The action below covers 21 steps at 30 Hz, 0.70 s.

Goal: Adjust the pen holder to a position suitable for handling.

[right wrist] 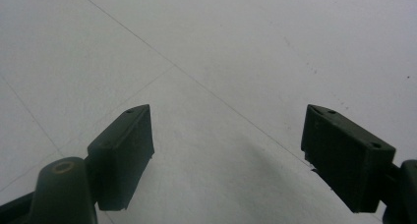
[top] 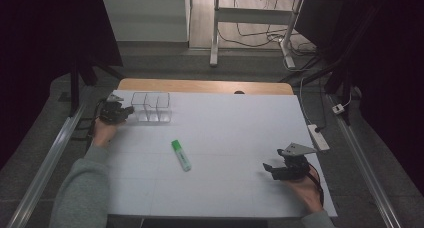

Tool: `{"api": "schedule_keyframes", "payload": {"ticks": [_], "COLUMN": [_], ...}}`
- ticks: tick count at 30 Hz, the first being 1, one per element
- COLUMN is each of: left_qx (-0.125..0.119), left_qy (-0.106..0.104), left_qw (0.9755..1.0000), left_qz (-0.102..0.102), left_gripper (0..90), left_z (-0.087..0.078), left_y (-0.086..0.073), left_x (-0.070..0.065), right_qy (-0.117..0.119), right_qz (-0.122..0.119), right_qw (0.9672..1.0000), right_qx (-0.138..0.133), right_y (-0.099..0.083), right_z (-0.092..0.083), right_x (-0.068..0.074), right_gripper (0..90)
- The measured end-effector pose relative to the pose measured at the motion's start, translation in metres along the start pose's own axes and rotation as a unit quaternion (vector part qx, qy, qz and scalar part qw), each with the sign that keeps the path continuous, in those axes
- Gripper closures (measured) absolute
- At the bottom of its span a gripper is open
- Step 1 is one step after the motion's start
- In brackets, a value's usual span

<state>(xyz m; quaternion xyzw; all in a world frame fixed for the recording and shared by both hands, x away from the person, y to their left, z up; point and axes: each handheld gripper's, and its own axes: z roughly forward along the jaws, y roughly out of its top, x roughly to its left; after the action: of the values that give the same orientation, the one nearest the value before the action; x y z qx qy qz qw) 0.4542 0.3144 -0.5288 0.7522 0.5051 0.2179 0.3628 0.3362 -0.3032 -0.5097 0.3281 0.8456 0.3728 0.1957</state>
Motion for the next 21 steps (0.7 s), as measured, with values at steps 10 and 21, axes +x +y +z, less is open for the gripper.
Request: {"api": "schedule_keyframes", "payload": {"ticks": [10,21], "left_qx": [-0.001,0.001], "left_qy": [-0.006,-0.017], "left_qw": [1.0000,0.9998], "left_qz": [-0.001,0.011], "left_gripper": [88.9,89.0], "left_z": [0.0023,0.0049], "left_y": [0.0022,0.0057], "left_x": [0.0012,-0.0058], "right_qy": [0.001,0.000], "right_qz": [0.000,-0.001], "right_qw": [1.0000,1.0000], "right_qx": [0.000,0.002], "right_y": [-0.0002,-0.0001], "right_z": [0.0003,0.0009], "right_x": [-0.0004,0.0001], "right_gripper": [19.2,19.2]}}
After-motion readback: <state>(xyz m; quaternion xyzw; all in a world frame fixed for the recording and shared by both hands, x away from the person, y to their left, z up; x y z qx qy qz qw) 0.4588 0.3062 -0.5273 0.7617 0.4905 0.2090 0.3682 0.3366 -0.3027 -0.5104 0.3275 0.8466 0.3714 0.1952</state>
